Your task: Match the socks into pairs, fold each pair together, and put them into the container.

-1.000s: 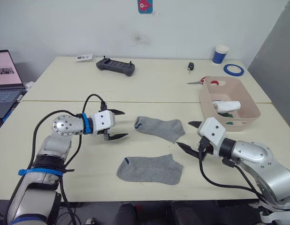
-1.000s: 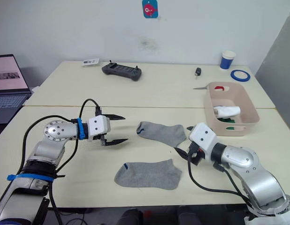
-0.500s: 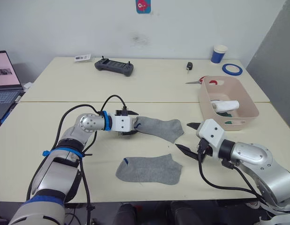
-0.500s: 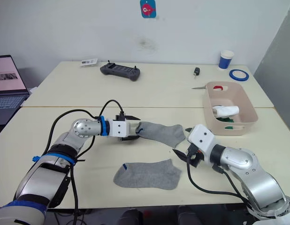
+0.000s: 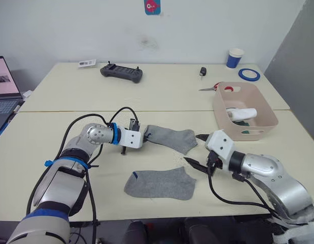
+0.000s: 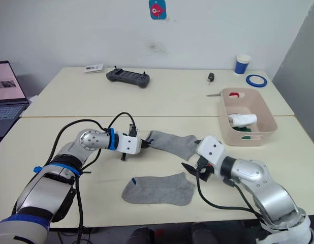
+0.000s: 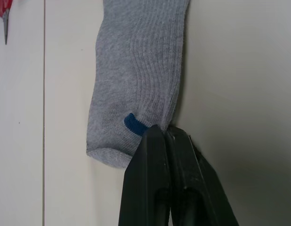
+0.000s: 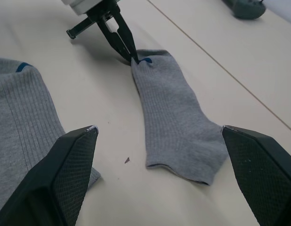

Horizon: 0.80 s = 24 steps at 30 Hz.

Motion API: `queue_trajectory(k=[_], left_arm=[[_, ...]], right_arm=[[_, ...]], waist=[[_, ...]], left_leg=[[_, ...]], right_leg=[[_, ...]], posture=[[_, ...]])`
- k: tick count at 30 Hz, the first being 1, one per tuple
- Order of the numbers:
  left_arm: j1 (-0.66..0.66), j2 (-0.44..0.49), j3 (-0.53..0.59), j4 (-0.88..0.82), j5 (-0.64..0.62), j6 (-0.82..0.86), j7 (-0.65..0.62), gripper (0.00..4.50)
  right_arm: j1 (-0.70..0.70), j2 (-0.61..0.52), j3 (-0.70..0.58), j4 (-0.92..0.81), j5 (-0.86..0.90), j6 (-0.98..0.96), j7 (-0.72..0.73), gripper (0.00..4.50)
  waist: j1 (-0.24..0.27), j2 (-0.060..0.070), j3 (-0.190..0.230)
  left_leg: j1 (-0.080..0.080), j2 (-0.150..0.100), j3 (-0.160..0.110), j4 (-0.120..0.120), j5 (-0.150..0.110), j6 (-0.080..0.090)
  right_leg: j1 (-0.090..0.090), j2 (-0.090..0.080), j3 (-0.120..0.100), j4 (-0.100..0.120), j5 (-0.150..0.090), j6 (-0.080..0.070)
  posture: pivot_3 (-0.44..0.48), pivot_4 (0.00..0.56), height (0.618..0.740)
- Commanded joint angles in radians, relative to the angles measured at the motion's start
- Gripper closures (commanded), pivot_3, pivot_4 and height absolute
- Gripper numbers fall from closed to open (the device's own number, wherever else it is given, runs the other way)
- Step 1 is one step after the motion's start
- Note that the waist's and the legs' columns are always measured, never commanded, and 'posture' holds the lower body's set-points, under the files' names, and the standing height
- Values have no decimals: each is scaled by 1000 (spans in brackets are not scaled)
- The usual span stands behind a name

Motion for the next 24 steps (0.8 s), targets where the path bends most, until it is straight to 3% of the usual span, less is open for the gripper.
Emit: queue_trajectory(k=[1,8,9,13,21,22,24], left_arm=[[37,29,36,-102,-98,35,-99,4482],[182,100,64,-366,-193,177,-175,4482],[195,105,65,-392,-195,194,-175,4497],[225,114,67,-462,-199,244,-173,4500],[242,114,63,-518,-198,286,-174,4500],[244,117,64,-522,-201,288,-179,4500],[248,124,66,-535,-210,293,-194,4500]], right_arm=[[-41,29,56,116,-48,-117,32,0],[-140,82,114,454,-113,-301,131,0],[-151,77,122,487,-125,-327,153,177],[-170,78,126,543,-148,-388,196,1289],[-203,89,129,618,-203,-465,222,4214],[-203,87,123,616,-202,-468,226,4492],[-201,80,113,606,-200,-473,236,4492]], waist=[[-1,0,0],[1,0,0],[2,0,0],[6,0,0],[4,0,0],[4,0,0],[4,0,0]], left_leg=[[0,0,0,0,0,0],[0,1,0,0,0,0],[0,1,0,0,0,0],[0,1,-1,0,0,0],[1,1,0,1,0,0],[1,1,0,1,0,0],[1,1,0,1,0,0]], right_leg=[[0,0,0,0,0,0],[0,1,0,0,0,0],[0,1,0,0,0,0],[0,1,0,0,0,-1],[0,1,0,2,0,-1],[0,1,0,2,0,-1],[0,1,0,2,0,-1]], posture=[[0,150,740],[0,150,740],[0,150,740],[0,150,740],[0,150,740],[0,150,740],[0,150,740]])
